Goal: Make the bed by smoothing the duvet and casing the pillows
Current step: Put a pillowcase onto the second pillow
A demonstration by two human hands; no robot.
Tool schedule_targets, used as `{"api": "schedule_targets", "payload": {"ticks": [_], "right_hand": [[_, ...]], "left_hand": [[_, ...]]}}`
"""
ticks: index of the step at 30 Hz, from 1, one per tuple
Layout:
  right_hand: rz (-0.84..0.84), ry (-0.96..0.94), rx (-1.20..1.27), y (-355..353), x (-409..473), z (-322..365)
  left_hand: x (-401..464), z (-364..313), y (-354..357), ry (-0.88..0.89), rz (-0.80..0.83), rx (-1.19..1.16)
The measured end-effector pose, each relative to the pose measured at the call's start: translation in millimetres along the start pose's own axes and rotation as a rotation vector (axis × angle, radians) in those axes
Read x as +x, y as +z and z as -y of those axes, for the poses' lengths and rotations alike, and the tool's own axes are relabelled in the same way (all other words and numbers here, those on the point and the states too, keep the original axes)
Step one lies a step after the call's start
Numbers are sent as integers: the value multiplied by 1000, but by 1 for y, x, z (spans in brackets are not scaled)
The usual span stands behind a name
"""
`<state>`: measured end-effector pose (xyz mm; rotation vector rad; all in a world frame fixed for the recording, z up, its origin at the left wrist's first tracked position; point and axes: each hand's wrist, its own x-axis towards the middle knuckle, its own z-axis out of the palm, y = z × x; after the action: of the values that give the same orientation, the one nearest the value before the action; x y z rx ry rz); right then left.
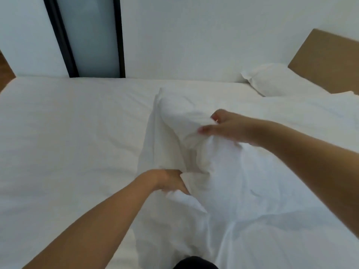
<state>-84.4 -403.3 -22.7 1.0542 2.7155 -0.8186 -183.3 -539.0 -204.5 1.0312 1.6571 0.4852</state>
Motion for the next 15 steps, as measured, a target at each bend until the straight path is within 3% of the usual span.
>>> {"api": "schedule_targets", "payload": {"ticks": [3, 6, 9, 13, 15], "right_hand": [[122, 0, 86, 17, -11, -29], [-129, 26, 274, 24, -19, -77], [-323, 114, 50, 39, -41, -129], [-36, 188, -242, 62, -66, -171], [3, 131, -305, 61, -62, -168]], "left_hand": [[-37, 2, -13, 61, 110, -326], [-62, -14, -3, 202, -25, -746], [-52, -46, -4, 213, -204, -1199], [-30, -56, 0, 2, -346, -1163], [-17, -67, 10, -165, -418, -867]]}}
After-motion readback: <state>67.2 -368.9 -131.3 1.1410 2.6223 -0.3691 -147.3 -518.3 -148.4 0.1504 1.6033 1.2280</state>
